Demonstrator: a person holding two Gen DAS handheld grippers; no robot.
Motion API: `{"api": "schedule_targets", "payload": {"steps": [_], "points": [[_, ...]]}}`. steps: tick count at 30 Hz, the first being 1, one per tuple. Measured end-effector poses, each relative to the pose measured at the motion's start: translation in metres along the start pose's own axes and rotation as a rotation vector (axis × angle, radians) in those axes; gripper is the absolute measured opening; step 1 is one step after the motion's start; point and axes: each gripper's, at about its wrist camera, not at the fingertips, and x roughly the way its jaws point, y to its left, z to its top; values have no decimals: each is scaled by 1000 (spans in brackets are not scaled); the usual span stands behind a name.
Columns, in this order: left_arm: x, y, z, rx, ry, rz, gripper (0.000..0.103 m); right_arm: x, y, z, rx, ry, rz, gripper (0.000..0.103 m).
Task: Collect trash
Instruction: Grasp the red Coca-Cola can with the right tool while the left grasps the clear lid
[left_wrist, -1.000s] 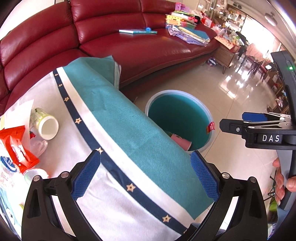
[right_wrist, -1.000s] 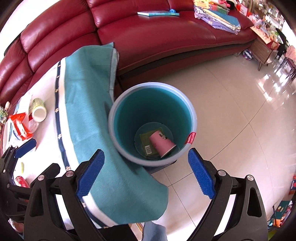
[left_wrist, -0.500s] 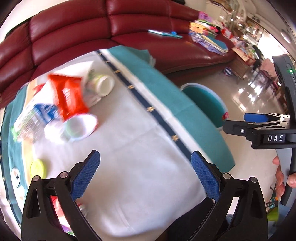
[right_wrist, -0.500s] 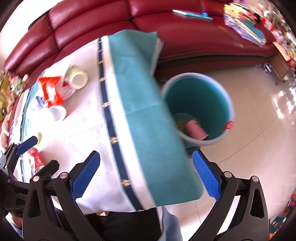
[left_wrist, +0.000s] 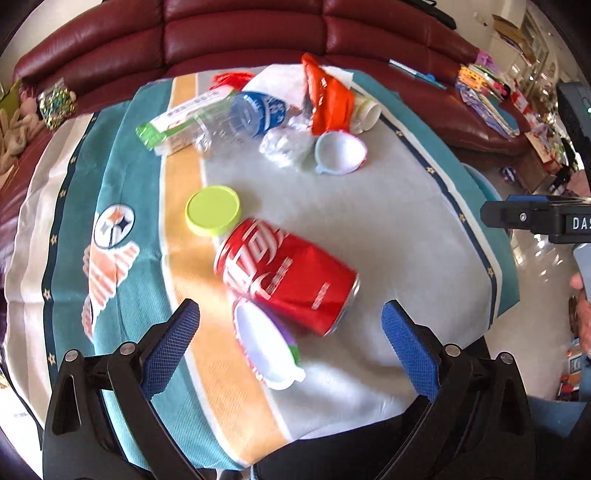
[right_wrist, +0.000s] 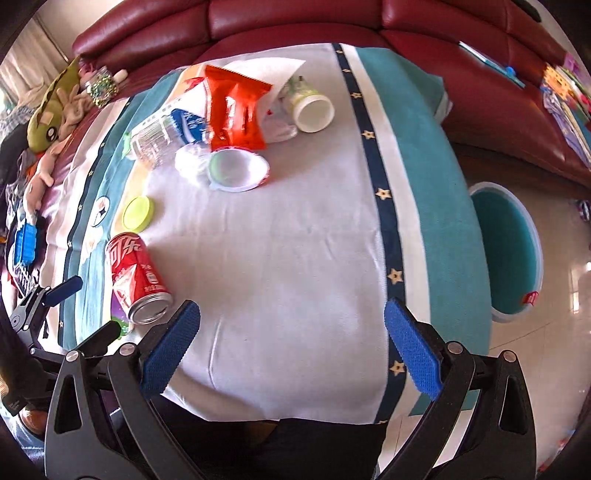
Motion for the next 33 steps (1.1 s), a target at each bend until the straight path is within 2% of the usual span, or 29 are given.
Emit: {"api": "schedule_targets", "payload": {"steps": [4,8,14,16,17,20,22,25,33], "points": [[9,22,-21,-61,44,-28,99,11,31,2,-74,24,23,96],[19,29,-29,-108,67,-48,99,19,49,3,-111,45,35,96],[29,32,-28,-99,69,-66,98,27,61,6,-130,61,43,96],[29,33,-27,-88,52,-61,85,31,67,7,-138,69,53,96],[29,36,-26,-89,49,-61,83,33,71,8,-141,73,60,96],[28,51,-28,-117,42,-64,81,39,89,12,-179,89,89,89],[26,60,-31,-131,45,-49,81,45,104,15,-209,106,107,80],[24,72,-36,-151,46,-44,81,56,125,18,-244,134,127,73],[18,89,-46,-158,49,-36,81,95,159,22,-284,216,148,73]]}}
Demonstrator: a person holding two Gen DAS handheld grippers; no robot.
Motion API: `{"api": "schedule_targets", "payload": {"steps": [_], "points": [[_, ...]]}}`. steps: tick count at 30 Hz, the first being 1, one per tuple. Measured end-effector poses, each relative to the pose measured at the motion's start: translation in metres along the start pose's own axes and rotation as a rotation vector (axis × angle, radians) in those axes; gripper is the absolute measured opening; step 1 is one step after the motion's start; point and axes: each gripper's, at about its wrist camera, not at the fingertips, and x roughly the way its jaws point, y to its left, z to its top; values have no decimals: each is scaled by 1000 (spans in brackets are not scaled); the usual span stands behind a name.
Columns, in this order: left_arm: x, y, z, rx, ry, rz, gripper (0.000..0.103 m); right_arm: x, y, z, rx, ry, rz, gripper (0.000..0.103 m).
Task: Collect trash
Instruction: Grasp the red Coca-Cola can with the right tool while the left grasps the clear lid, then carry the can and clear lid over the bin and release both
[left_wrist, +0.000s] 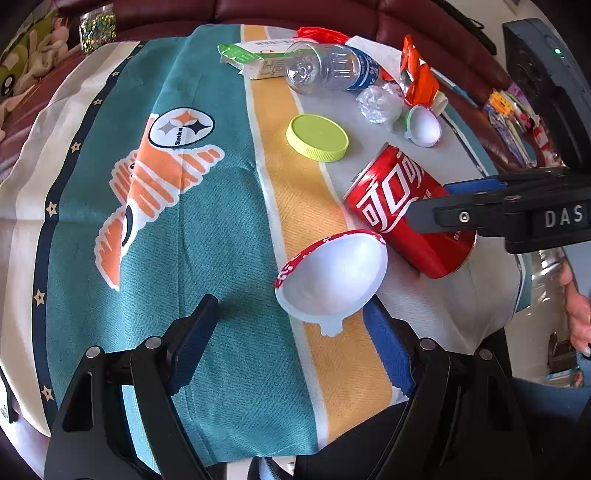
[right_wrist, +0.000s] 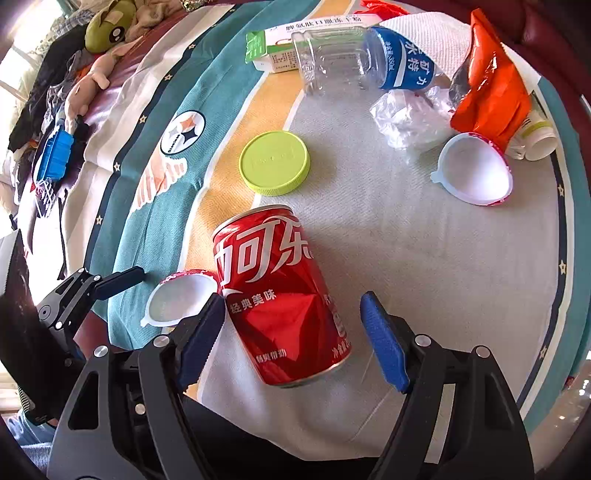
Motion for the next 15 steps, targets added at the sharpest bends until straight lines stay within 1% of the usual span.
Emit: {"api": "schedule_targets", "payload": {"steps": [1,2,3,7,12,13,14,15], "points": [[0,1,0,1,2,-3,81,5,0,1,4,10,1,71],[0,1,1,4,3,-3,81,9,-1,1,7,17,3,65],[1,0,1,8,4,-4,81,11,-2,1,8,18,6,61],[6,-11,8,56,18,-13,81,2,-10,-4,17,-20,-22,61],[15,-31,13,167,34,3,81,-9,-36,-11,75,-39,-39,61],[16,-35,12,189,36,6,77,-11,-41,-13,88,-41,-37,60],[16,-39,11,212,31,20,69,-12,-45,-16,97,-45,-39,60],[15,-43,10,235,22,42,53,-14,-49,-19,105,-49,-40,60]]}}
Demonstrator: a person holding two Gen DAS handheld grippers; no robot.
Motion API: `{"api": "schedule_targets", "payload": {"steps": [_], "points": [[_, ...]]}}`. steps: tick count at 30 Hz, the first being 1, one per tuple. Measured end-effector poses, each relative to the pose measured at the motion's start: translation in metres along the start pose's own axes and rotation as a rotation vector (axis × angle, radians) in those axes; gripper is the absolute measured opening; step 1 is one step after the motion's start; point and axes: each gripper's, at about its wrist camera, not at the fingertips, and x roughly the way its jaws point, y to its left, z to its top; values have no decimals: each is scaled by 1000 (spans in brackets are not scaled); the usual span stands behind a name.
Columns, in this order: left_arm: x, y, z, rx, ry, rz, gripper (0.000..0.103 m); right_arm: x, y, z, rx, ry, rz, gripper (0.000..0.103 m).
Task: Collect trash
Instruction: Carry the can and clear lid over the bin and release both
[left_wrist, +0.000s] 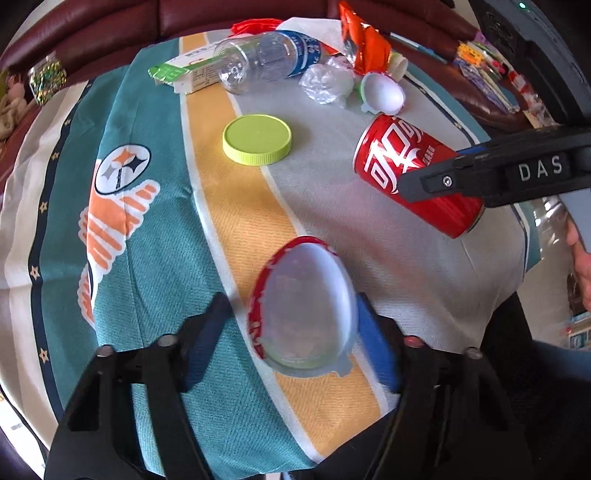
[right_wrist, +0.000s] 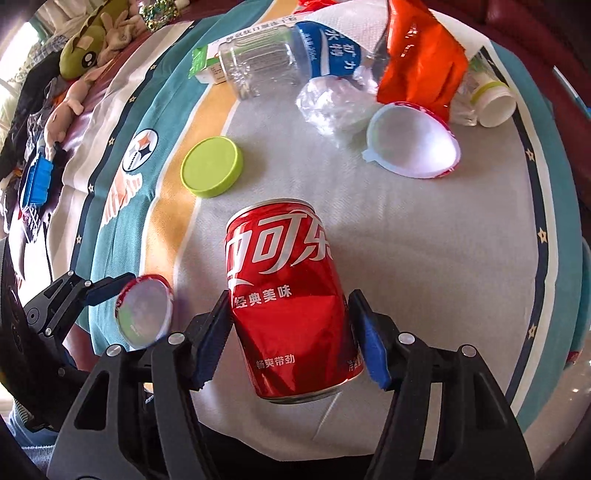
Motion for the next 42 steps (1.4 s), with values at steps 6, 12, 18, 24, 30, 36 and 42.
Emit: {"api": "schedule_targets", "payload": {"steps": [6,12,18,24,30,36,42], "points": [[-6,-3,3,-39,-13,-49,52,-10,-25,-9,66,-27,14,60],[-15,-11,24,-64,-35,-76,52,-28,-48,-16,122,-76,32,58],[-17,-37,46,-26,-54,-84,52,-49,-79,-25,175,-138,35,55],[-11,-61,60,-12,-52,-104,52,-50,-103,-34,207,-142,43,55],[-12,-90,81,41,-61,-115,52,-72,-135,-41,270,-204,59,55],[-11,-130,111,116,-73,-131,52,-103,-176,-50,337,-283,60,55],[-8,-194,146,233,-89,-158,52,-142,-236,-71,424,-376,32,55]]}}
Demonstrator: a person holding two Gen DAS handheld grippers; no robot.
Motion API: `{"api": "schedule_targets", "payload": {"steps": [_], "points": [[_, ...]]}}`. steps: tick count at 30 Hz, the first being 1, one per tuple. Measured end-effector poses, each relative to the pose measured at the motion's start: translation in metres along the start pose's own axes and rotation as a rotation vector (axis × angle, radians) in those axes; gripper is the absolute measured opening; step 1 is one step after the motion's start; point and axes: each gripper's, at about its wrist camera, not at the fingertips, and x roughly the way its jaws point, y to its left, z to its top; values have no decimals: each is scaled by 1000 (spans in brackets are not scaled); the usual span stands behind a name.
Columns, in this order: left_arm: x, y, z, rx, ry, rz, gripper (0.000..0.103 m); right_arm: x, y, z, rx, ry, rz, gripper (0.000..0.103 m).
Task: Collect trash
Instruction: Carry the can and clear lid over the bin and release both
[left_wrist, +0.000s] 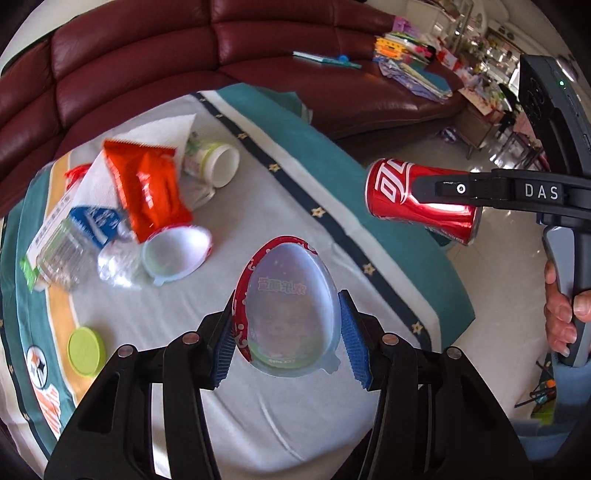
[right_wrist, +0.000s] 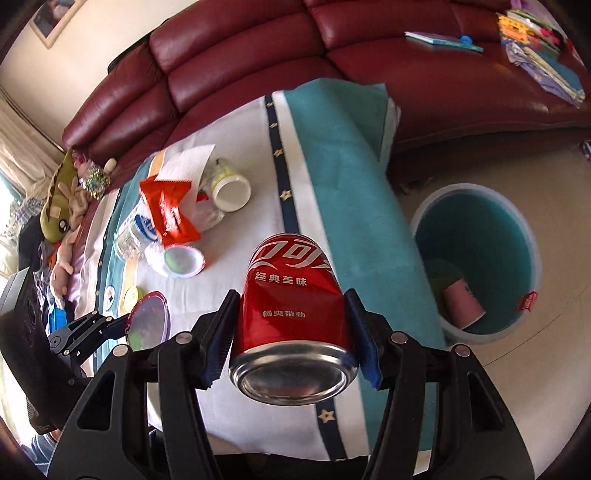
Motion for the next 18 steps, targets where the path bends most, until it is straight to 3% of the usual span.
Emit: {"api": "schedule_targets", "payload": {"steps": [8,18], "points": [[41,-84,57,146,19,-71,52,-39,-112,12,143,-74,-66,55],[100,-140,101,187,75,-116,52,-15,-204,24,245,-11,-131,55]]}}
